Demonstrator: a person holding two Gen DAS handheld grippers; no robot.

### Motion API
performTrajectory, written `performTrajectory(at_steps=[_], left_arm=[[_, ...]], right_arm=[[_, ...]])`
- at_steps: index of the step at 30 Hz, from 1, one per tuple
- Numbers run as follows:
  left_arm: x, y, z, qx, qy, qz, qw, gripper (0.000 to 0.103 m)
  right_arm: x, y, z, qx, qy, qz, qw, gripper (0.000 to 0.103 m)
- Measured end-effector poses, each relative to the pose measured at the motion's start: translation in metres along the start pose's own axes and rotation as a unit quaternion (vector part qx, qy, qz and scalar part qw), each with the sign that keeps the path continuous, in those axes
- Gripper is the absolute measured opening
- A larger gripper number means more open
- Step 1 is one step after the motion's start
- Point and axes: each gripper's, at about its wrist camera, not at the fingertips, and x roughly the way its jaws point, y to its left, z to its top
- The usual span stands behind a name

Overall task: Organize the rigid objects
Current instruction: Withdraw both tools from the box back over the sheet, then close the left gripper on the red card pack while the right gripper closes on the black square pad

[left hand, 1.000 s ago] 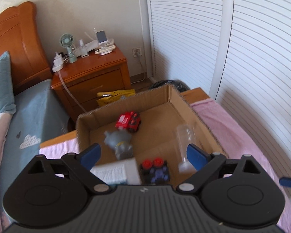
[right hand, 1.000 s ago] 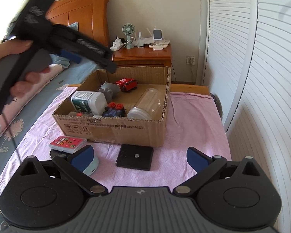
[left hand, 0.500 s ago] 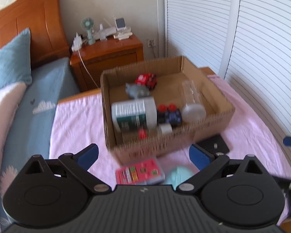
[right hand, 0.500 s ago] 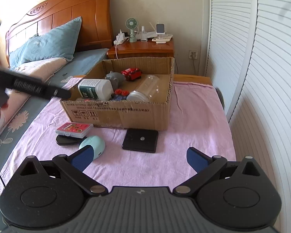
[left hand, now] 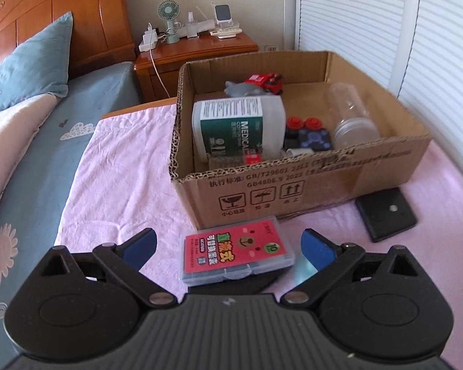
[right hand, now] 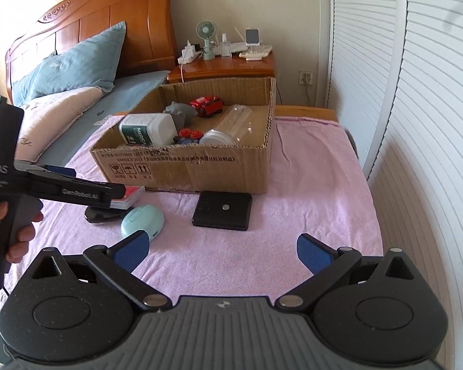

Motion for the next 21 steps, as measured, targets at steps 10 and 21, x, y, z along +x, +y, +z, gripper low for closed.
performTrajectory(at_steps=[10, 21], left_arm=[[0.027, 0.005, -0.004, -0.010, 0.015, -0.012, 0.9998, 0.100], [0.044, 0.030, -0.008, -0.043, 0.043, -0.029, 0.9977, 0.103]], right_arm=[[0.028, 0.002, 0.004, 0.006, 0.028, 0.000, 1.000, 0.103], [0.065, 0.004, 0.022, 0.011, 0.050, -0.031, 0.998, 0.103]])
